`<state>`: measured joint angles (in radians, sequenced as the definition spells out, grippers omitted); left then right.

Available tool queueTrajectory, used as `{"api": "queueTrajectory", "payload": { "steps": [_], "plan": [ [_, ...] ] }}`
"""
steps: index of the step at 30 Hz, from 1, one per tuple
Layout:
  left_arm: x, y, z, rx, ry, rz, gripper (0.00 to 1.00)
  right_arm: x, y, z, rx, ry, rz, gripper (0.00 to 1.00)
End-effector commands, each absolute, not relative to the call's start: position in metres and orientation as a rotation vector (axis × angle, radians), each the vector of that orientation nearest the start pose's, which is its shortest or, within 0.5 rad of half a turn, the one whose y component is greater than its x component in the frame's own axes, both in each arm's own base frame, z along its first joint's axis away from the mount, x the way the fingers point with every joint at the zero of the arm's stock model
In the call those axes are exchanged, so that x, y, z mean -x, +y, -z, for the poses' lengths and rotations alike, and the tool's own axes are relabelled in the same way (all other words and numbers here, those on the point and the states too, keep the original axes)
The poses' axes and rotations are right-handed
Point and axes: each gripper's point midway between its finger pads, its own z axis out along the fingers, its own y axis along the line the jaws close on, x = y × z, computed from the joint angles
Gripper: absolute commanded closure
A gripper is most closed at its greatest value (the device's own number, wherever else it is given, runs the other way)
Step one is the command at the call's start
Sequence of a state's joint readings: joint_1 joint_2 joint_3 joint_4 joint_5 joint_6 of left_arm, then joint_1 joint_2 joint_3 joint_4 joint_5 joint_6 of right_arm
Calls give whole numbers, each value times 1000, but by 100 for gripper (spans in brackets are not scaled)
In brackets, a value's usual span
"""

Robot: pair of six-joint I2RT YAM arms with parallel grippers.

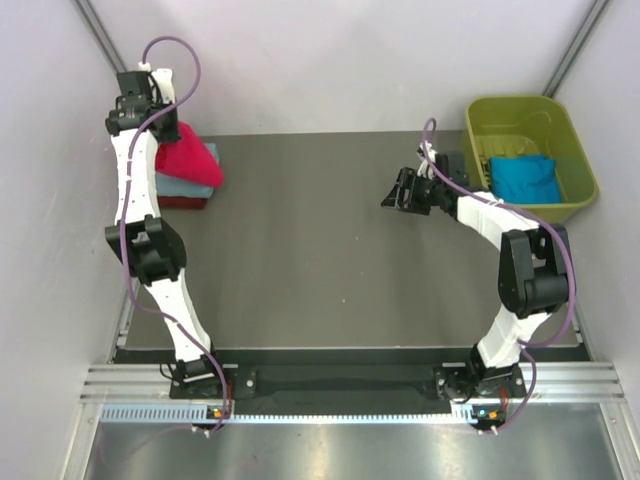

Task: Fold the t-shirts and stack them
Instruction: Neatly place the folded tshirt to the corner

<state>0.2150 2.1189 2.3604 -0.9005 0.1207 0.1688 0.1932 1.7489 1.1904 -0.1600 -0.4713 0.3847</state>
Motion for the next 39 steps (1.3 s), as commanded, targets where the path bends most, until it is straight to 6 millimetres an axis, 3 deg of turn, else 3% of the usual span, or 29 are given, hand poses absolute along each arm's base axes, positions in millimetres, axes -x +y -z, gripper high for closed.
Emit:
{"api": "queueTrajectory", "payload": {
  "steps": [1, 10, 19, 20, 39],
  "plan": [
    [-557, 123, -283, -23, 2165, -190, 100, -426, 174, -141, 67, 2253, -818, 35],
    [-562, 156, -248, 33, 2234, -382, 100, -422, 172, -138, 64, 2257, -810, 35],
    [-559, 188, -271, 96, 2145, -660, 100, -420, 172, -133, 60, 2264, -809, 35],
    [-559, 189, -265, 90, 2153, -682, 100, -420, 173, -134, 61, 2263, -812, 35],
    [-608, 217, -219, -2, 2090, -927, 100, -416, 173, -133, 59, 2265, -819, 35]
  ]
}}
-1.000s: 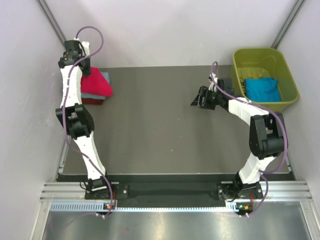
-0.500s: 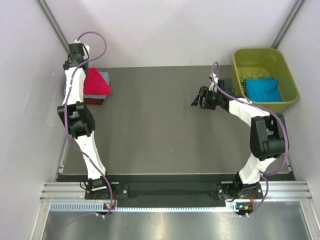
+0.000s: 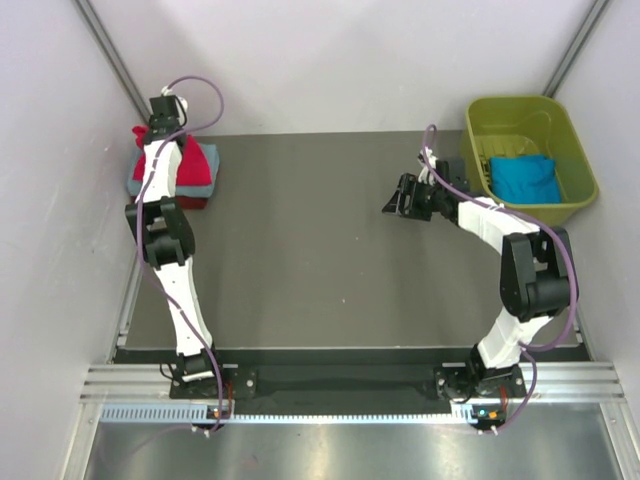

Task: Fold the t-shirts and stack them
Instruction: Neatly place the folded tshirt to the corner

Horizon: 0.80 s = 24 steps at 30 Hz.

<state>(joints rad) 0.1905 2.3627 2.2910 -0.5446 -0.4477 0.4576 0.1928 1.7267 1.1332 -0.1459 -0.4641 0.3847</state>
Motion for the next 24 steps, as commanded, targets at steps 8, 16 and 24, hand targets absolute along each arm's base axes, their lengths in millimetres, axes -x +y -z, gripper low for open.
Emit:
{"api": "queueTrajectory", "payload": {
  "steps": [8, 16, 24],
  "plan": [
    [-636, 216, -229, 15, 1978, -948, 100, -412, 171, -130, 56, 2271, -816, 35],
    [-642, 217, -205, -11, 1983, -1015, 98, -408, 170, -130, 60, 2273, -807, 35],
    [-614, 226, -204, 101, 2025, -1086, 51, -406, 169, -130, 66, 2270, -802, 35]
  ]
}}
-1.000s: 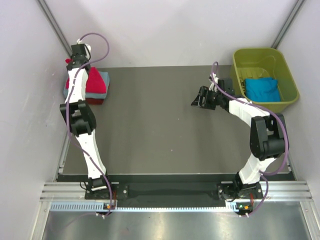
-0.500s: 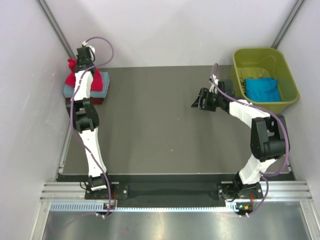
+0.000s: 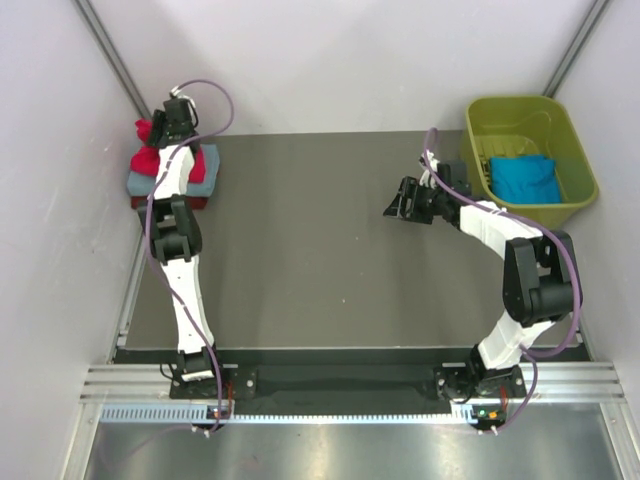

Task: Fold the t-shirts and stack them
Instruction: Neatly place the folded tshirt to the corner

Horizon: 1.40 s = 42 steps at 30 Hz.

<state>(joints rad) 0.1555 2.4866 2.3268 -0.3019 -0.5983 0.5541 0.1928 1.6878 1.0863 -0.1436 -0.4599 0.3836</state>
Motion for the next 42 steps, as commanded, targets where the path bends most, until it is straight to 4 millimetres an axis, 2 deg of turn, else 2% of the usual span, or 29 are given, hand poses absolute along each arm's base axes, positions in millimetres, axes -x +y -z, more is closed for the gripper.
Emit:
{"api": "queueTrajectory", "payload": {
  "steps": [1, 2, 3, 4, 5, 6, 7, 8, 9, 10, 11, 13, 14, 15, 16, 17, 18, 19, 20, 21, 24, 26, 27, 32, 34, 35, 38, 42],
  "plan": [
    [-611, 226, -209, 118, 2019, -1085, 39, -405, 169, -128, 68, 2273, -803, 35],
    [-608, 223, -212, 121, 2023, -1076, 29, -406, 169, -128, 66, 2272, -802, 35],
    [-601, 219, -227, 139, 2006, -1063, 17, -406, 169, -129, 66, 2270, -802, 34],
    [-597, 217, -233, 154, 1998, -1056, 14, -406, 169, -128, 64, 2272, -803, 35],
    [-587, 211, -254, 188, 1975, -1025, 12, -405, 170, -129, 65, 2271, -806, 35],
    [-583, 202, -249, 169, 1998, -992, 10, -405, 169, -128, 61, 2273, -806, 35],
    [-578, 197, -254, 177, 1997, -972, 9, -405, 170, -128, 65, 2271, -809, 34],
    [-567, 190, -278, 215, 1958, -932, 9, -405, 169, -127, 63, 2275, -807, 34],
    [-559, 181, -270, 204, 1995, -909, 8, -405, 169, -126, 61, 2275, -806, 34],
    [-553, 176, -275, 207, 1996, -877, 8, -405, 168, -126, 62, 2275, -804, 34],
    [-541, 171, -294, 230, 1970, -850, 8, -405, 168, -125, 60, 2278, -805, 35],
    [-524, 164, -287, 256, 2019, -807, 3, -404, 169, -125, 62, 2278, -807, 34],
    [-512, 162, -300, 304, 1997, -776, 3, -404, 169, -124, 59, 2282, -809, 34],
    [-502, 160, -288, 310, 2033, -768, 2, -404, 169, -125, 56, 2280, -808, 35],
    [-492, 157, -285, 321, 2052, -751, 2, -404, 169, -126, 56, 2278, -809, 34],
    [-481, 149, -297, 322, 2034, -681, 1, -404, 169, -126, 56, 2278, -809, 34],
    [-469, 148, -279, 368, 2069, -636, 1, -404, 169, -126, 58, 2279, -810, 34],
    [-458, 144, -270, 403, 2104, -573, 1, -404, 169, -126, 57, 2278, -810, 35],
    [-455, 126, -270, 424, 2106, -382, 2, -405, 168, -125, 52, 2279, -809, 34],
    [-444, 134, -256, 490, 2136, -342, 2, -405, 168, -125, 52, 2281, -810, 34],
    [-430, 128, -231, 620, 2198, -88, 5, -404, 168, -121, 46, 2287, -816, 34],
    [-431, 126, -224, 736, 2171, 79, 10, -404, 168, -120, 44, 2290, -821, 34],
    [-427, 127, -214, 772, 2172, 153, 12, -404, 168, -121, 42, 2287, -822, 34],
    [-439, 119, -197, 824, 2146, 281, 16, -402, 163, -121, 27, 2286, -823, 34],
    [-448, 117, -197, 822, 2129, 332, 16, -402, 159, -122, 16, 2282, -819, 34],
    [-452, 121, -191, 852, 2128, 355, 16, -401, 156, -121, 9, 2285, -815, 34],
    [-467, 132, -195, 911, 2070, 429, 16, -397, 150, -116, -6, 2294, -806, 34],
    [-479, 147, -194, 948, 2037, 425, 17, -391, 144, -110, -24, 2306, -798, 34]
  ]
}}
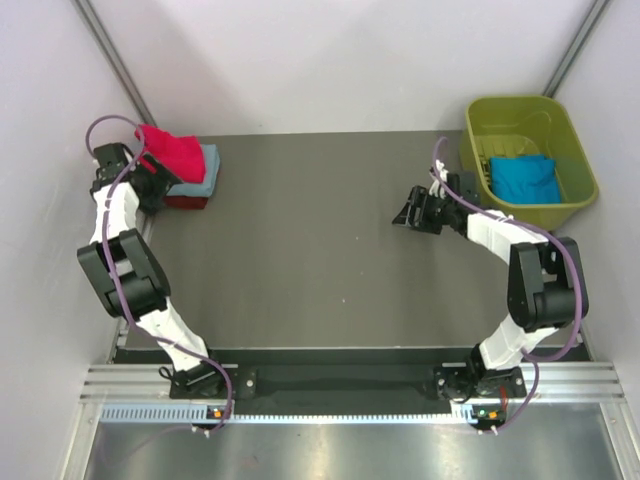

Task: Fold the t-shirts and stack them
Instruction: Neatly place the folded tshirt to the corner

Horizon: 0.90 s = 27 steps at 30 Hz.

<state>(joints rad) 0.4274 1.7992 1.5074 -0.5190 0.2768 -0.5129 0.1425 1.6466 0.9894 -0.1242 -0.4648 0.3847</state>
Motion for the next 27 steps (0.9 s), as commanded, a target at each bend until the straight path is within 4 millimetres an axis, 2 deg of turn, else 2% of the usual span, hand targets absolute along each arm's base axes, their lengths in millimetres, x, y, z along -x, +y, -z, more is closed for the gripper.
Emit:
{"api": "queueTrajectory", "payload": {
  "steps": [1, 12, 22, 27],
  "plan": [
    [-480, 150, -194, 950, 2033, 415, 18, -391, 144, -110, -27, 2308, -798, 34],
    [-507, 162, -210, 929, 1958, 435, 28, -394, 140, -111, -36, 2306, -786, 34],
    [-533, 181, -186, 938, 1959, 395, 34, -395, 136, -113, -31, 2302, -769, 34],
    [-540, 188, -183, 931, 1956, 366, 34, -391, 130, -113, -36, 2302, -751, 34]
  ]
}}
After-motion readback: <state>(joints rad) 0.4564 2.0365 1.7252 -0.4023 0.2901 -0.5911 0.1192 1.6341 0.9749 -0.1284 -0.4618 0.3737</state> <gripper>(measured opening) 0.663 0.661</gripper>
